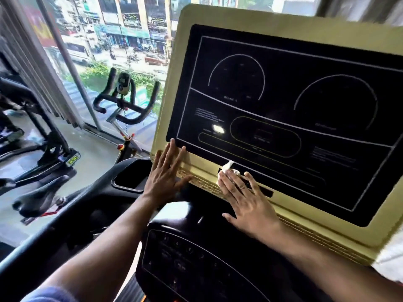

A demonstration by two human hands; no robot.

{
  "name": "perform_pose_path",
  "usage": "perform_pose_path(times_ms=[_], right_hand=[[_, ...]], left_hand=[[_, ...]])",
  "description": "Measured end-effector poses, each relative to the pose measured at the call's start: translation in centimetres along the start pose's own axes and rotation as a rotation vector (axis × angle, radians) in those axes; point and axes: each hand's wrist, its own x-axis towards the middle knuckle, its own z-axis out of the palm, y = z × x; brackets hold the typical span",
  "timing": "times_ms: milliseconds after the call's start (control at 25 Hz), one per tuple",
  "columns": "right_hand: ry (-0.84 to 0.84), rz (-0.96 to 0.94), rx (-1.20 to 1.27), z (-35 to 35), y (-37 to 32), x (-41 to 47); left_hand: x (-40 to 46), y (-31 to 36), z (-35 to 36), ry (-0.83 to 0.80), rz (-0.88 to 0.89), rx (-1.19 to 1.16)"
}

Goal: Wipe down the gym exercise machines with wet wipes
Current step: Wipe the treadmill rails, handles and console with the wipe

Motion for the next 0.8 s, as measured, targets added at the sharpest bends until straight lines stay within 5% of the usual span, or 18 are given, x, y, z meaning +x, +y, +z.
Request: perform_pose_path(times_ms=[440, 800], right_hand=[[0.049, -0.043, -0.043, -3.1, -7.2, 14.9], [0.040, -0.066, -0.074, -5.4, -9.5, 21.2]], left_hand=[[-3.2, -11.8, 1.4, 0.051, -0.070, -0.015], [-5.5, -13.4, 2.6, -0.253, 0.009, 0.024]])
